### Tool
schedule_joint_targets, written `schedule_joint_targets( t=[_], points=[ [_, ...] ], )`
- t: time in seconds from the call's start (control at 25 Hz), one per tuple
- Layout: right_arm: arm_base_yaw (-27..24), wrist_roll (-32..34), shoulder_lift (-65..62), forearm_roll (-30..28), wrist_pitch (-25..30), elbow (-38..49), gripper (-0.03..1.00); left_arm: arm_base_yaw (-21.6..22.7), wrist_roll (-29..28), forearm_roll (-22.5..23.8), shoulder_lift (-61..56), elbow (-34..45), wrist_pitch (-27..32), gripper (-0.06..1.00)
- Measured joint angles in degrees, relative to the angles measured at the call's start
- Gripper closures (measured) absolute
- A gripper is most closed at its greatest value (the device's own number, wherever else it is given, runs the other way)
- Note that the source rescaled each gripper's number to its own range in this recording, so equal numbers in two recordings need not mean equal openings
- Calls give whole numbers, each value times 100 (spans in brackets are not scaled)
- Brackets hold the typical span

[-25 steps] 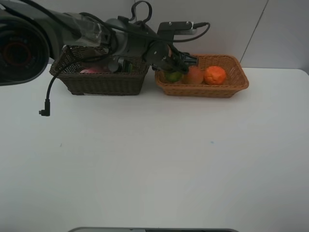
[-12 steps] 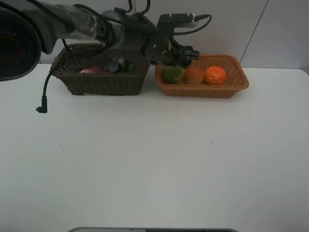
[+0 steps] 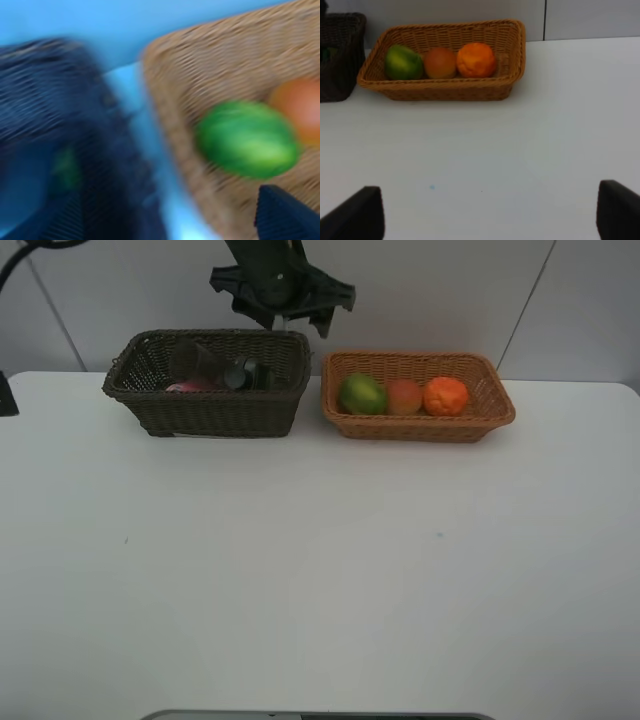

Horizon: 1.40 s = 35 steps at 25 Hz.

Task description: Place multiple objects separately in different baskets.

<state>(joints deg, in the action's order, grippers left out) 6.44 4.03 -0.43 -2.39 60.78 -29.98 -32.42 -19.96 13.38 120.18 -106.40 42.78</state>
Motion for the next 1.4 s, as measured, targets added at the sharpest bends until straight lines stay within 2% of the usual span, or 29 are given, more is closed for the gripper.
schedule_joint_targets(
  t=[0.2,0.48,0.6,0.96,1.2,1.4],
  points=[
    [0,0,0,0,0,0,12,700,521,-216,-978,618,937,9],
    [0,0,0,0,0,0,12,1820,653,-237,-3150,2526,1074,9],
    [0,0,0,0,0,0,12,2137,815,-231,-4276,3317,1148,9],
    [0,0,0,0,0,0,12,2202,1044,-578,-7311,4965,1524,9],
    [0,0,0,0,0,0,12,2202,1416,-641,-8738,5600,2109,9],
    [0,0,0,0,0,0,12,2202,1596,-756,-9830,6013,2361,9]
  ],
)
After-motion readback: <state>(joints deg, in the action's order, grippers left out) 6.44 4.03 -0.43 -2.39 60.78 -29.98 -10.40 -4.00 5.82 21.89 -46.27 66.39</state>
